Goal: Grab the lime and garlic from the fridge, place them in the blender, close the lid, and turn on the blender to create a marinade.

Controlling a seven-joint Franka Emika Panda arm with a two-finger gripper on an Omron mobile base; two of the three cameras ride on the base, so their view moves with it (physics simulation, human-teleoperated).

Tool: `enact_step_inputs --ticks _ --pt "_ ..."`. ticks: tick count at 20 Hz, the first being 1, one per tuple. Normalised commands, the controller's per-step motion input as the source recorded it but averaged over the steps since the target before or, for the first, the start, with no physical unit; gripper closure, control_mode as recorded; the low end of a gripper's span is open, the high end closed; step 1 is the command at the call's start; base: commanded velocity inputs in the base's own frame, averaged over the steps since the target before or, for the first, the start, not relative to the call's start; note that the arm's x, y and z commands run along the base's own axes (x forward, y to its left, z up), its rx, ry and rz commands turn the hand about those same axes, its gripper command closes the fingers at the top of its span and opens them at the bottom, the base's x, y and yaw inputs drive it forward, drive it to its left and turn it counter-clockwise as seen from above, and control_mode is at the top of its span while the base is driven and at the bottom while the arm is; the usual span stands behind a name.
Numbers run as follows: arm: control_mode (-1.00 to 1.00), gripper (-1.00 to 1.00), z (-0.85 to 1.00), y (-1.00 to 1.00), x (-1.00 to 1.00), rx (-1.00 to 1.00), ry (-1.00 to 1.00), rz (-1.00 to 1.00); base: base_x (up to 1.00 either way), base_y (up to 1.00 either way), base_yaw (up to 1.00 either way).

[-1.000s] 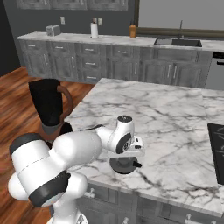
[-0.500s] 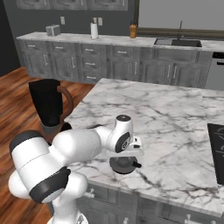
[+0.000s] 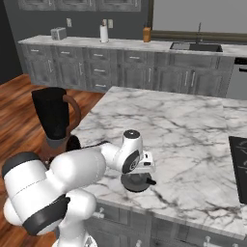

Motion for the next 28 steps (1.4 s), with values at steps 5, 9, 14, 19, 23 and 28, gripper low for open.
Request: enact_step_inputs --ticks 5,9,14,19,23,28 --pt "-1.00 1.00 -0.02 0.21 -0.49 0.00 -0.09 0.00 0.00 0.00 0.00" --pt "-1.00 1.00 0.36 0.00 -0.22 0.00 0.00 0.00 0.00 0.00 0.00" --pt "-1.00 1.00 0.40 0.00 0.00 0.00 0.00 0.00 0.00 0.00 0.00" --pt "-1.00 -1.00 0.22 0.00 -0.01 0.00 0.00 0.00 0.00 0.00 0.00" --pt "-1.00 -1.00 0.01 0.00 0.00 0.00 0.00 0.00 0.00 0.00 0.00" --pt "-1.00 -1.00 0.00 -0.17 0.00 0.00 0.01 0.00 0.00 0.00 0.00"
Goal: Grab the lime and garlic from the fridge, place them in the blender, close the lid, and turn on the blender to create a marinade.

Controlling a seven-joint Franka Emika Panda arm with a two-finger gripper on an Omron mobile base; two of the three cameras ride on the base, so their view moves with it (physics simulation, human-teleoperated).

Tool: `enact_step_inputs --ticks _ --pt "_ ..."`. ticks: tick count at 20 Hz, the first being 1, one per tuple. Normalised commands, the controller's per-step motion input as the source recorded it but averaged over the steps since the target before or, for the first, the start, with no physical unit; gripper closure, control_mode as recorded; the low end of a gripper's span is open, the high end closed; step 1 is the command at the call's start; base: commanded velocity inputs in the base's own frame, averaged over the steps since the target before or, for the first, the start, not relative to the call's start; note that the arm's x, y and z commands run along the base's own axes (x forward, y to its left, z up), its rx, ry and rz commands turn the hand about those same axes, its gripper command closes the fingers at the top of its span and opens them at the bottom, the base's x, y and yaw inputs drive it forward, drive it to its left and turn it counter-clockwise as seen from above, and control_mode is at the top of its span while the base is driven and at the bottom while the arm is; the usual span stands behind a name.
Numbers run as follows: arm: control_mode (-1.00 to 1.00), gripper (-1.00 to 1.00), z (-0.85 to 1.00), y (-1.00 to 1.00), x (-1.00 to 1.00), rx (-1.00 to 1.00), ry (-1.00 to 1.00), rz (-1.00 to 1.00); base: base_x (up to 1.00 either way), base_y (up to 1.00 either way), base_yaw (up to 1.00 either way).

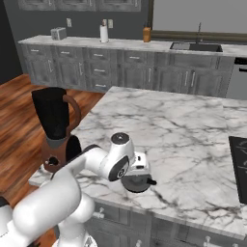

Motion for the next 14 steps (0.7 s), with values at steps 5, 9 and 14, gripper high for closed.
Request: enact_step_inputs --ticks 5,9,14 --pt "-1.00 -1.00 -0.02 -0.39 0.03 0.02 0.01 0.02 0.00 0.00 0.00" --pt "-1.00 -1.00 -0.36 -0.04 0.24 0.00 0.09 0.03 0.00 0.00 0.00" --pt "-1.00 -1.00 -0.45 0.24 0.39 0.00 0.11 0.05 0.00 0.00 0.00"
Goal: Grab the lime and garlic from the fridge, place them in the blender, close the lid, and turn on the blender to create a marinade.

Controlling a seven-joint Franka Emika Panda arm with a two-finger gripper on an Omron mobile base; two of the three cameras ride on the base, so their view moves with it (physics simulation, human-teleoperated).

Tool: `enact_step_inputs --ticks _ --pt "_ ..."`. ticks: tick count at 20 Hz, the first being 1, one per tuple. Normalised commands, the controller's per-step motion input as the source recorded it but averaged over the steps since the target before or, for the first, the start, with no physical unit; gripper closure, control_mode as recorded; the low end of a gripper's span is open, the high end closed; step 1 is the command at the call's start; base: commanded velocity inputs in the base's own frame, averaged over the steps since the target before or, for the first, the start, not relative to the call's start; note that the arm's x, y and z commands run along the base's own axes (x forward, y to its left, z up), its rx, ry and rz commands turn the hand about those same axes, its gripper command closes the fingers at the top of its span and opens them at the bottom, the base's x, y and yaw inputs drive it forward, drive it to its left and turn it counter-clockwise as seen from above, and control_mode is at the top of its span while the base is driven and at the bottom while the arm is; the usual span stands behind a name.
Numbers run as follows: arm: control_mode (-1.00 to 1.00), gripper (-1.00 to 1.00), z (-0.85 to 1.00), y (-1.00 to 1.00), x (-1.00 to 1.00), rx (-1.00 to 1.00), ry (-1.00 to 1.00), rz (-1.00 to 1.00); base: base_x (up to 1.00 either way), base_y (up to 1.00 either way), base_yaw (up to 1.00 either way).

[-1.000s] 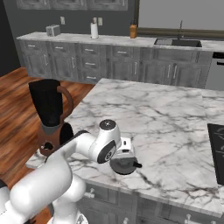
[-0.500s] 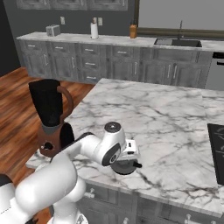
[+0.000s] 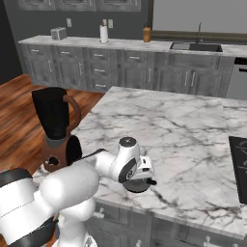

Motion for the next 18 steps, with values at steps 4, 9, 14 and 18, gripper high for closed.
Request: enact_step_inputs --ticks 4,9,14,18 --pt "-1.00 -1.00 -0.39 0.14 0.39 0.00 0.10 0.06 0.00 0.00 0.00" --pt "-1.00 -1.00 -0.43 0.03 0.26 0.00 0.05 0.08 0.00 0.00 0.00" --pt "-1.00 1.00 -0.98 0.28 -0.18 0.00 -0.02 0.07 0.00 0.00 0.00" --pt "-1.00 1.00 -1.00 0.24 -0.29 0.00 -0.08 0.04 0.00 0.00 0.00"
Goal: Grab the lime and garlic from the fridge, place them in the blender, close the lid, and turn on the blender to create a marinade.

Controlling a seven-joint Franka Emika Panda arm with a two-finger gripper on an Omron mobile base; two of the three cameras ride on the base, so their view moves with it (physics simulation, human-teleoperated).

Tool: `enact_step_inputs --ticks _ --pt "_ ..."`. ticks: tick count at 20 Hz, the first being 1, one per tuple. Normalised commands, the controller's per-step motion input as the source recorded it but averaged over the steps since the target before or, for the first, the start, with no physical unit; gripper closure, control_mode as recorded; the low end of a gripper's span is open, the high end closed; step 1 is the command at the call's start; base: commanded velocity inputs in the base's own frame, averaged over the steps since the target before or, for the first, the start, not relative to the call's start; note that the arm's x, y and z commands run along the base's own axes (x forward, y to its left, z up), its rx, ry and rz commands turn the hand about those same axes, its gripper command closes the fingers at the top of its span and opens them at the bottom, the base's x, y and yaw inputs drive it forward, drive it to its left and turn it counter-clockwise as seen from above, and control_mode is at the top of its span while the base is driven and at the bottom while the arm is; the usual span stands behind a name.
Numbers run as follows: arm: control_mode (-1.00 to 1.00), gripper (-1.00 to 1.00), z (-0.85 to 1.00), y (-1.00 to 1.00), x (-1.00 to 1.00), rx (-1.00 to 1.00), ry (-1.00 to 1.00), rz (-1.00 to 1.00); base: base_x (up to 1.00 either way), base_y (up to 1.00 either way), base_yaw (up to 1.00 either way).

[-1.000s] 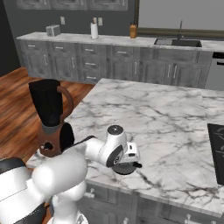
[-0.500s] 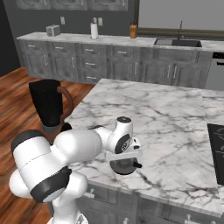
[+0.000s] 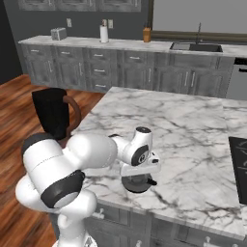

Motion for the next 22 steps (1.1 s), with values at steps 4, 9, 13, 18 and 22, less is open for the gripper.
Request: enact_step_inputs --ticks 4,9,13,18,22 --pt "-1.00 1.00 -1.00 0.44 -0.37 0.00 -0.22 0.04 0.00 0.00 0.00" --pt "-1.00 1.00 -0.96 0.61 -0.17 0.00 -0.16 0.05 0.00 0.00 0.00" --pt "-1.00 1.00 -0.80 0.49 0.00 0.00 0.00 0.05 0.00 0.00 0.00" --pt "-1.00 1.00 -0.48 0.29 0.00 0.00 0.05 0.02 0.00 0.00 0.00" --pt "-1.00 1.00 0.71 0.00 -0.41 0.00 -0.05 0.01 0.00 0.00 0.00"
